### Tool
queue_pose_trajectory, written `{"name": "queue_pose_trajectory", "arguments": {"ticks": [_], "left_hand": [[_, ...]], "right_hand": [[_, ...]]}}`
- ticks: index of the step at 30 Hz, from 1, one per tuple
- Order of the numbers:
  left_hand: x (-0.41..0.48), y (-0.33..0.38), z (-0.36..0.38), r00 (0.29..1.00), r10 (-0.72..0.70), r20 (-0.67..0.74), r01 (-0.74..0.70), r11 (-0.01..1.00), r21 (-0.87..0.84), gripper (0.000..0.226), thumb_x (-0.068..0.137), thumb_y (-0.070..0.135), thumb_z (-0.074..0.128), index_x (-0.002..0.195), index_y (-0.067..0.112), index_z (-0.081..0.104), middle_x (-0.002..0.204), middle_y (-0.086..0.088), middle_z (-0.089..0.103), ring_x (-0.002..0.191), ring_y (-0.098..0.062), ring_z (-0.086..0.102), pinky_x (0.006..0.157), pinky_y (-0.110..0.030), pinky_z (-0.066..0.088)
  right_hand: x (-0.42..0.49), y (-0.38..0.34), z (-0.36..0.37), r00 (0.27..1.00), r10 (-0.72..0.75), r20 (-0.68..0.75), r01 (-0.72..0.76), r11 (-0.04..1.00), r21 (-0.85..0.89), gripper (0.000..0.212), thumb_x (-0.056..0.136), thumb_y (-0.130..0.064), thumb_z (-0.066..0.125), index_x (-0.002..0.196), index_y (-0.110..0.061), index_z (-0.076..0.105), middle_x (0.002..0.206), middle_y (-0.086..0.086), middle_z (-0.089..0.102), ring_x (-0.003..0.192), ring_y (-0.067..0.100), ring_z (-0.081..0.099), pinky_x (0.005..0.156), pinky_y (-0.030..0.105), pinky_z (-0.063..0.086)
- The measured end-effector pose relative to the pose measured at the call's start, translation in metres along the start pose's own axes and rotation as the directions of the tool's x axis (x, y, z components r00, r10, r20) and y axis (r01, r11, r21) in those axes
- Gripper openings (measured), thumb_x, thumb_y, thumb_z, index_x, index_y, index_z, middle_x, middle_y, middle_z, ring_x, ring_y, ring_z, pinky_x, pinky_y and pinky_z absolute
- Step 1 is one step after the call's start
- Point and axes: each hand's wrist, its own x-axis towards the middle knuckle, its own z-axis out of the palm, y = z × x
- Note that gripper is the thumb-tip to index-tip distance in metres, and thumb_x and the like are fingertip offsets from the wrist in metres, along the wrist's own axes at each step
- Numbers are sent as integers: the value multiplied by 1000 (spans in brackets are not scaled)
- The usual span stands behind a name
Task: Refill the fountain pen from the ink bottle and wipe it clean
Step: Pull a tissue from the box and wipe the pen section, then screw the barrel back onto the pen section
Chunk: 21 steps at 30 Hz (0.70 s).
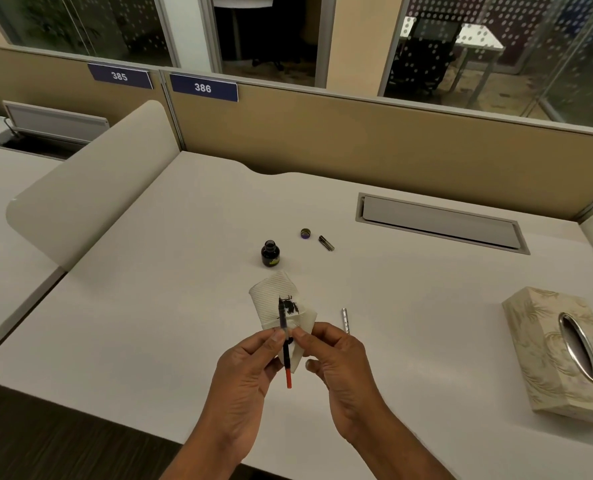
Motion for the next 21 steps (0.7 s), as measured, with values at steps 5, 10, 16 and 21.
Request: {"name": "queue_pose_trajectory", "arguments": {"ticks": [5, 10, 16, 21], "left_hand": [[16, -6, -2, 1000, -20, -16, 20, 1000, -10, 34, 81, 15, 68, 110, -4, 73, 112, -17, 77, 106, -34, 72, 99, -45, 53], [36, -10, -3, 998, -56, -37, 55, 998, -40, 18, 90, 4, 63, 101, 1, 77, 111, -15, 78, 100, -27, 74, 88, -33, 61], [56, -19, -5, 991, -115, -65, 107, 988, -110, 21, 91, 4, 63, 108, -2, 74, 115, -18, 75, 105, -29, 71, 94, -37, 58], [66, -23, -8, 989, -129, -77, 118, 983, -141, 26, 93, 5, 63, 116, -6, 70, 118, -19, 74, 102, -26, 72, 97, -37, 55]], "right_hand": [[11, 5, -10, 1000, 28, 3, -28, 1000, 9, 17, 86, -30, 75, 95, -16, 79, 86, 2, 76, 78, 12, 62, 75, 30, 52], [51, 22, -41, 966, -43, -257, 19, 995, -96, 12, 88, -26, 74, 85, -15, 76, 77, -2, 73, 71, 11, 63, 66, 28, 50], [123, 74, -78, 856, -291, -428, -50, 776, -629, 11, 87, -33, 68, 80, -25, 65, 84, -4, 67, 78, 21, 66, 71, 37, 54], [145, 93, -82, 883, -324, -339, -88, 595, -799, 23, 85, -39, 70, 88, -17, 63, 90, 2, 61, 81, 25, 59, 73, 37, 49]]}}
